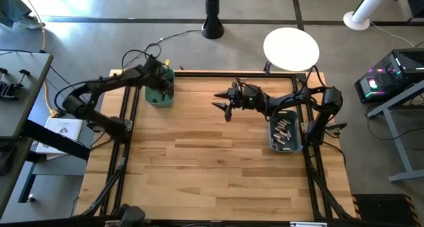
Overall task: Sort batteries
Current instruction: Put the black battery into the green bin, then put the silver battery into the blue bin
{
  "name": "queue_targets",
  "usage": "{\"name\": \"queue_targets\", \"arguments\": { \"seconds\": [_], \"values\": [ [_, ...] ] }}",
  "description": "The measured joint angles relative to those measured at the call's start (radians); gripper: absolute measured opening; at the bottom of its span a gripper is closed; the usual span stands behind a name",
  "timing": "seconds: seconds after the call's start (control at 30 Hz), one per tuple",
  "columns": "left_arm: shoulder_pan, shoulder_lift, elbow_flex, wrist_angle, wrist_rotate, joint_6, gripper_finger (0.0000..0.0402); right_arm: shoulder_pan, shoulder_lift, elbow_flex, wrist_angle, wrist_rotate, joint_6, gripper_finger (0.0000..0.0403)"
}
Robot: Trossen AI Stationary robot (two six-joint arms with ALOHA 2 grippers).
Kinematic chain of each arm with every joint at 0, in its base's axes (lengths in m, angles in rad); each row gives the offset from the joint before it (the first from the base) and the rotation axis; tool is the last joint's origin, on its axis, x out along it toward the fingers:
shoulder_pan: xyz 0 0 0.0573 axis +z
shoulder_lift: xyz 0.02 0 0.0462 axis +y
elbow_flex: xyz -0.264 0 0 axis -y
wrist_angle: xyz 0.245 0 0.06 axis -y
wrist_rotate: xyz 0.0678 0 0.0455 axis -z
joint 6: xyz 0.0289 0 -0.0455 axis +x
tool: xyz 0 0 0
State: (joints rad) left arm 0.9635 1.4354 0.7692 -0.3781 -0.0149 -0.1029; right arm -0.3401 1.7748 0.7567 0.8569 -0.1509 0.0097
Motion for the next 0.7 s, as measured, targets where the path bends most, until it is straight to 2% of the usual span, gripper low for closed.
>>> {"name": "queue_targets", "arguments": {
  "seconds": [0.13, 0.23, 0.33, 0.43, 0.53, 0.7],
  "values": [
    [0.035, 0.055, 0.000, -0.015, 0.033, 0.000, 0.0050, -0.007, 0.000, 0.000, -0.023, 0.003, 0.063, 0.0199],
    [0.039, 0.086, 0.000, -0.022, 0.033, 0.015, 0.0053, -0.030, 0.000, 0.007, -0.073, 0.068, 0.138, 0.0199],
    [0.039, 0.104, 0.000, -0.018, 0.029, 0.026, 0.0061, -0.074, 0.000, 0.056, -0.254, 0.117, 0.191, 0.0199],
    [0.038, 0.103, 0.000, -0.012, 0.029, 0.027, 0.0080, -0.116, 0.002, 0.135, -0.506, 0.158, 0.191, 0.0201],
    [0.038, 0.084, 0.000, -0.004, 0.030, 0.048, 0.0108, -0.154, 0.017, 0.211, -0.682, 0.209, 0.157, 0.0205],
    [0.045, 0.018, 0.000, 0.012, 0.025, 0.071, 0.0161, -0.228, 0.059, 0.307, -0.797, 0.260, 0.155, 0.0216]
  ]
}}
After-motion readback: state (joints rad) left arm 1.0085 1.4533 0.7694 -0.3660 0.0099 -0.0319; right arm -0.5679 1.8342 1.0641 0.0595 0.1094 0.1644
